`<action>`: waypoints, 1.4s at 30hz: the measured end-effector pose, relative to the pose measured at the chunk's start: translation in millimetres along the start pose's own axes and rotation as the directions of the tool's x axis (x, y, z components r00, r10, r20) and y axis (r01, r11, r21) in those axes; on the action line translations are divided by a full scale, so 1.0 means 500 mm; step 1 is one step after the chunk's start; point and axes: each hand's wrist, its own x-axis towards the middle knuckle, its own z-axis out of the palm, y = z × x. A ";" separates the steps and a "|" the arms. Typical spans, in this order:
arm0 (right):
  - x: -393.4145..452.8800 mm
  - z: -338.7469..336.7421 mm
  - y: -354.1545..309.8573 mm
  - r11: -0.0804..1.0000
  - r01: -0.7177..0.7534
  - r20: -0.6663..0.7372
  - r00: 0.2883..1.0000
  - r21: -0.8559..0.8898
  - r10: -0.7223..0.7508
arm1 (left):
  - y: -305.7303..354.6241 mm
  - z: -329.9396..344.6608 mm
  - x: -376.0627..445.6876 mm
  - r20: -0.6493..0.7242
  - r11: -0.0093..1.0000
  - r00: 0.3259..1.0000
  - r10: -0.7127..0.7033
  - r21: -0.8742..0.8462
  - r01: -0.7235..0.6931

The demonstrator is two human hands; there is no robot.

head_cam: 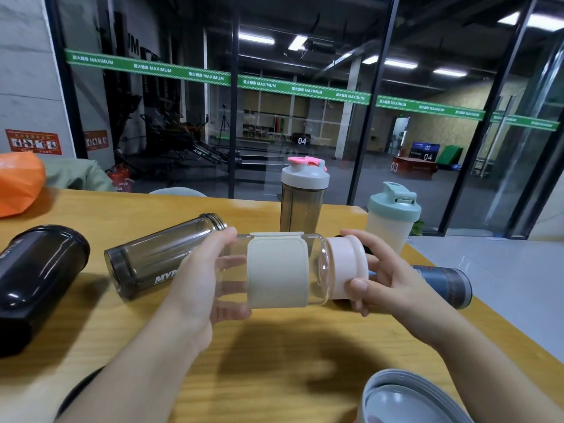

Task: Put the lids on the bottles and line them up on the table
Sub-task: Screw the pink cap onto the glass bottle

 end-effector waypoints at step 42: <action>0.153 0.114 -0.165 0.999 -0.016 -0.330 0.944 -0.032 0.004 | 0.058 -0.041 -0.003 -0.078 0.861 0.935 0.345 0.424 -0.282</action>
